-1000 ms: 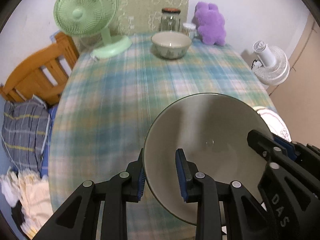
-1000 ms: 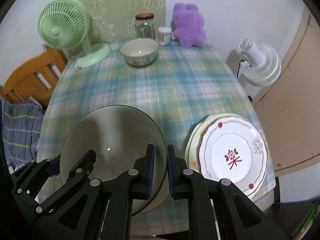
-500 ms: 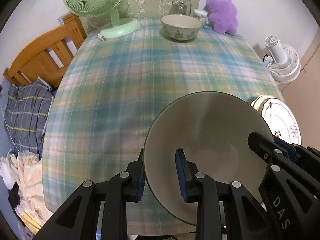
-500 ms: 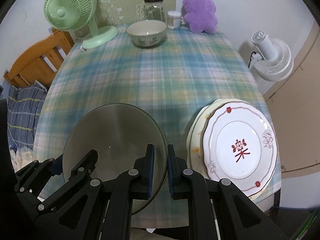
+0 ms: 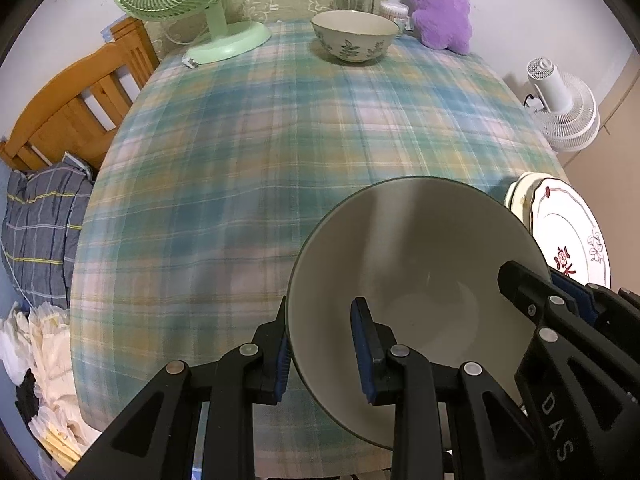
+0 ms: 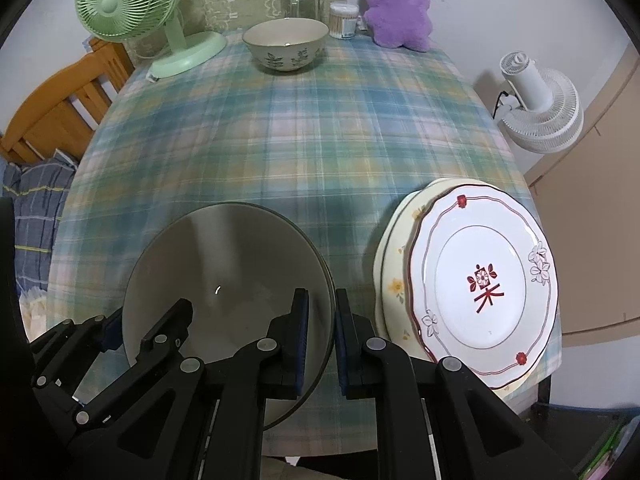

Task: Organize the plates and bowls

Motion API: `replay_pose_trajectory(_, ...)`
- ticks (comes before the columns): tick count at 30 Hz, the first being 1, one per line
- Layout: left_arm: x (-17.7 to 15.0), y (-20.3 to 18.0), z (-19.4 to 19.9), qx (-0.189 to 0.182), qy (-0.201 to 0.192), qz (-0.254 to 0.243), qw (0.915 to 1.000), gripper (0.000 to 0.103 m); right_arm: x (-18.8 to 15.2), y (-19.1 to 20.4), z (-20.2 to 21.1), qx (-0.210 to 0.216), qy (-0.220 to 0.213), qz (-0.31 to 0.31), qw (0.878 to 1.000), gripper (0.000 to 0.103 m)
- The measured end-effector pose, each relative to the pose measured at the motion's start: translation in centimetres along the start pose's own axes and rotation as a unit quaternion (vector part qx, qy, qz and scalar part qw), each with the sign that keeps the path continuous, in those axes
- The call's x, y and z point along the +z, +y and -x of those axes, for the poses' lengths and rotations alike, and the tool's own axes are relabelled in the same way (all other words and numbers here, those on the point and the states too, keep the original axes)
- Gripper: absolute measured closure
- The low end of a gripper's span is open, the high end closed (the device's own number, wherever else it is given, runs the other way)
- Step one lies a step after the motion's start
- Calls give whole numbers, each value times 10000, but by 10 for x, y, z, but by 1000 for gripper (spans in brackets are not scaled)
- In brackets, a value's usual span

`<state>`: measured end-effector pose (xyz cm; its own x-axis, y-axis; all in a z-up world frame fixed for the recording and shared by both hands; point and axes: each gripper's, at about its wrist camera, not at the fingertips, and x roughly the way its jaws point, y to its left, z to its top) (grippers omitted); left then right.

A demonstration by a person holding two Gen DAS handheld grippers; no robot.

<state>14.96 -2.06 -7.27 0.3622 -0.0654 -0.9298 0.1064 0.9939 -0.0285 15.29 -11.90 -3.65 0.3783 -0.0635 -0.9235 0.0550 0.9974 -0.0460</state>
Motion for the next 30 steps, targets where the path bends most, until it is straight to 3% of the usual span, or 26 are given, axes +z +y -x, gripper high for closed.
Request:
replay_pose_trajectory(11,3,-1,-5,-115,31,-143,9998,77,-1,-4,-9,-109,-72,-203,9997,85)
replay_pose_trajectory(13,4,1,-6,-256,87,-170,9995,70,-1,-3,-10,-126,-62,-281,9995,82)
replay_pose_trajectory(15,3,3,-9,-388,211,-143,9989,64,-1,-2,-12,-4,-29,-329,9995,67)
replay_pose_trajectory(17,3,6,-8,-337,204,-134,9991,48,-2,0,-13,146,-17,-347,9993,57)
replay_pose_trajectory(19,3,9,-4,-283,122,-125,9994,37,-2,3,-11,194,-60,-335,9992,48)
replay_pose_trajectory(21,3,12,3,-373,-9,-177,9991,32,-2,6,-6,209,-148,-343,9991,39)
replay_pose_trajectory(23,5,13,8,-408,-137,-262,9987,20,-2,9,-2,188,-251,-354,9989,35)
replay_pose_trajectory(30,20,17,26,-461,-470,-414,9970,19,6,12,17,101,-533,-489,9973,33)
